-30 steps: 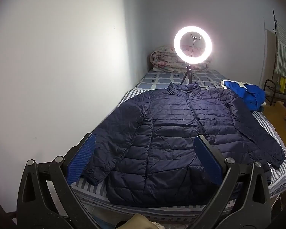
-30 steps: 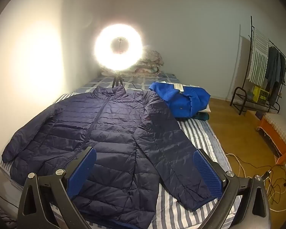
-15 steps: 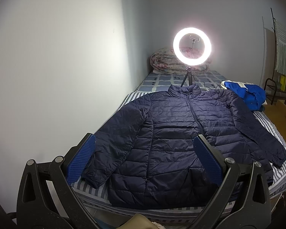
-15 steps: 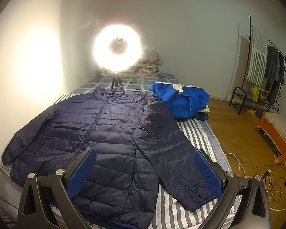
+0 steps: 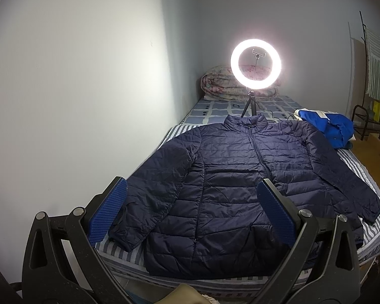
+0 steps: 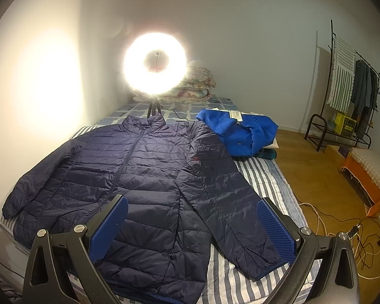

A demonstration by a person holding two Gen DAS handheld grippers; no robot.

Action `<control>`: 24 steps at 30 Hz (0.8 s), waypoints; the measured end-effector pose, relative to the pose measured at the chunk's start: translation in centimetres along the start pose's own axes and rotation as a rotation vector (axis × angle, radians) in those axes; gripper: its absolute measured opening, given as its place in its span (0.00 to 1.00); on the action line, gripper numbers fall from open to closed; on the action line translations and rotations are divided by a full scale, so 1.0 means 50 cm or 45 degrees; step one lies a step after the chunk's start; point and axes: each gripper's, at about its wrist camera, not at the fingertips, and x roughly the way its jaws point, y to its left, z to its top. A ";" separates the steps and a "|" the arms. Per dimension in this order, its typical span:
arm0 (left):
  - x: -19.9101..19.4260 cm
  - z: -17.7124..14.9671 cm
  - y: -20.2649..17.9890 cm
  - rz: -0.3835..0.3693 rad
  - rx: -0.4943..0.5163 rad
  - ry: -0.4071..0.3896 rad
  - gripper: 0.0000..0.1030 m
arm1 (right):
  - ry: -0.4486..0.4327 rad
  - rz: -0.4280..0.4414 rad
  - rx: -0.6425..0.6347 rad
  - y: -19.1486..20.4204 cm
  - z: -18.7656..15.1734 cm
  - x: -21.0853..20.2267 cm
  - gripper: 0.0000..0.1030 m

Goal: Fold large clothes

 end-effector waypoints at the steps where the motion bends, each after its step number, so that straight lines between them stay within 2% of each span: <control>1: 0.001 0.002 0.002 0.000 0.000 -0.001 1.00 | 0.000 0.000 0.001 -0.001 0.000 -0.001 1.00; 6: 0.015 0.016 0.014 -0.002 0.000 0.001 1.00 | -0.001 0.001 0.002 -0.001 0.000 -0.001 1.00; 7: -0.003 -0.002 -0.003 0.004 0.002 -0.003 1.00 | -0.001 0.001 0.001 -0.001 0.000 -0.001 1.00; 24: -0.005 -0.004 -0.004 0.006 0.004 -0.008 1.00 | 0.000 0.000 0.004 0.001 0.001 0.001 1.00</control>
